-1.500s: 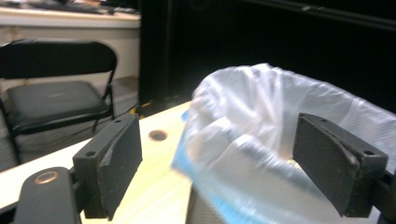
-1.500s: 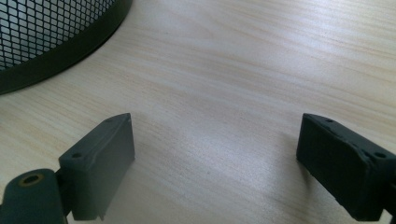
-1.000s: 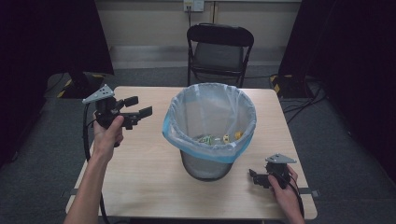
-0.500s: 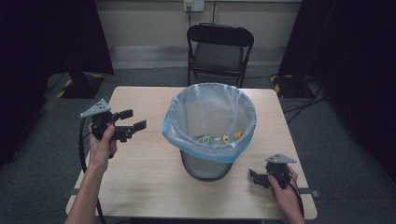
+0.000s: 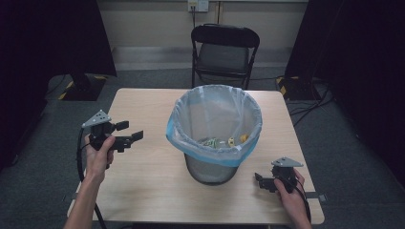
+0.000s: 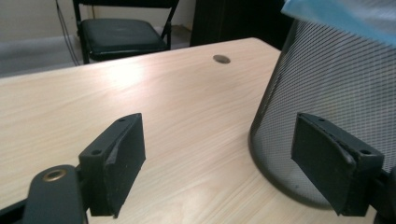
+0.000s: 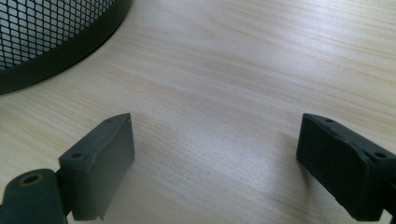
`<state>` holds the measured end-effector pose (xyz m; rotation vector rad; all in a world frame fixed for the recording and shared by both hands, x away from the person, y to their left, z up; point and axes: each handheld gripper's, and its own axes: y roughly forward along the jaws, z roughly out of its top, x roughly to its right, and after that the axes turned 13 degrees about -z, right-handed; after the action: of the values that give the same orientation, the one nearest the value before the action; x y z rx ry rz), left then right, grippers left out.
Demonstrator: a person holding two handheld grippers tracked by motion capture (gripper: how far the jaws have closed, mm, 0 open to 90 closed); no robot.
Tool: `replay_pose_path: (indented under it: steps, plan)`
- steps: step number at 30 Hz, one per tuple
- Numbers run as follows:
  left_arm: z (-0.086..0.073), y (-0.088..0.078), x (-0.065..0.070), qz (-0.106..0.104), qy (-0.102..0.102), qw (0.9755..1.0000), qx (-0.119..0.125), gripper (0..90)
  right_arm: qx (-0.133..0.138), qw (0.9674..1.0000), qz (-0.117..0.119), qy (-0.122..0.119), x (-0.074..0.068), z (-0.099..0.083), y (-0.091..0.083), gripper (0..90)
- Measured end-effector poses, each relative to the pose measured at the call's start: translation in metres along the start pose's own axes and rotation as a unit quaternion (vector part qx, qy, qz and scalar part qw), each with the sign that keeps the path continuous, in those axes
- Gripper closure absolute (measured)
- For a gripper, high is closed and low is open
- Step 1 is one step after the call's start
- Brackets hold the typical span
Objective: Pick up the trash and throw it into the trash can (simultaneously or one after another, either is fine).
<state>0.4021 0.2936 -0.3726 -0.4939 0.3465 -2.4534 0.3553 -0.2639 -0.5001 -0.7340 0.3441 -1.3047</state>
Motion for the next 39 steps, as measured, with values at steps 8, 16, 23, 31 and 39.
replay_pose_path:
  steps: [8, 16, 23, 31, 39]
  plan:
    - [-0.021, -0.001, -0.011, 0.036, -0.017, 0.9989, -0.025, 18.3, 0.0, 1.0, 0.0, 0.0, 0.0, 0.0, 0.0, 10.4]
    - [-0.049, 0.0, -0.022, 0.055, -0.032, 0.996, -0.062, 21.6, 0.0, 1.0, 0.0, 0.0, 0.0, 0.0, 0.0, 10.4]
    - [-0.068, 0.005, -0.023, 0.071, -0.037, 0.992, -0.097, 20.6, 0.0, 1.0, 0.0, 0.0, 0.0, 0.0, 0.0, 10.4]
    - [-0.092, 0.013, -0.023, 0.078, -0.04, 0.9849, -0.15, 20.6, 0.0, 1.0, 0.0, 0.0, 0.0, 0.0, 0.0, 10.4]
    - [-0.117, 0.019, -0.026, 0.08, -0.056, 0.9804, -0.171, 20.2, 0.0, 1.0, 0.0, 0.0, 0.0, 0.0, 0.0, 10.4]
